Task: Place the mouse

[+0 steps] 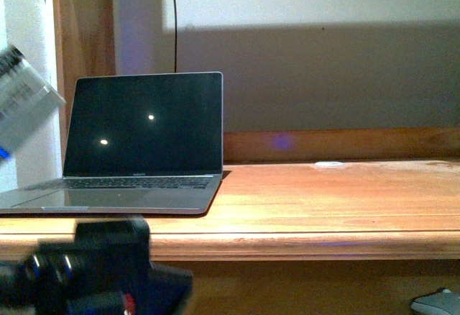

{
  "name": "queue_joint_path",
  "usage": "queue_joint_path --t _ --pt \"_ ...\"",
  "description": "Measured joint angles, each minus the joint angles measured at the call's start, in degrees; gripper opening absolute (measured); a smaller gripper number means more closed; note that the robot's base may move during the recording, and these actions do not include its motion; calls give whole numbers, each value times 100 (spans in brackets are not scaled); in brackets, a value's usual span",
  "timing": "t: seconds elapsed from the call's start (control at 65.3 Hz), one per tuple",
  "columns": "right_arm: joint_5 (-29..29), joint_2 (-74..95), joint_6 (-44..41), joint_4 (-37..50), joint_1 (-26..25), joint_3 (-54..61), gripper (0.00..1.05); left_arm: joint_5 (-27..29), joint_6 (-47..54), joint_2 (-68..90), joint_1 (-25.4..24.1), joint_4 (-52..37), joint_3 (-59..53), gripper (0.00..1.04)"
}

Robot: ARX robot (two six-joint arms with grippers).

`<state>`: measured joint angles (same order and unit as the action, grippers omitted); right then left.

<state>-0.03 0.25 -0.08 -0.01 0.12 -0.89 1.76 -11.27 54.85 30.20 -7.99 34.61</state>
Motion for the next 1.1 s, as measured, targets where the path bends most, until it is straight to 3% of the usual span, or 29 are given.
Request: queue_joint_path --t 0.459,0.643,0.811,0.918,1.102 --pt "0 0 0 0 0 0 97 2234 280 -1969 -433 192 -713 97" --pt "0 0 0 0 0 0 97 3200 302 -3331 142 890 -1327 97" --pt "0 0 0 0 0 0 97 2920 387 -3845 -59 907 -1784 95" --pt "0 0 0 0 0 0 97 2076 811 -4197 -649 870 -2159 76" --pt "0 0 0 0 0 0 97 1335 1003 -4568 -1410 872 -2492 46"
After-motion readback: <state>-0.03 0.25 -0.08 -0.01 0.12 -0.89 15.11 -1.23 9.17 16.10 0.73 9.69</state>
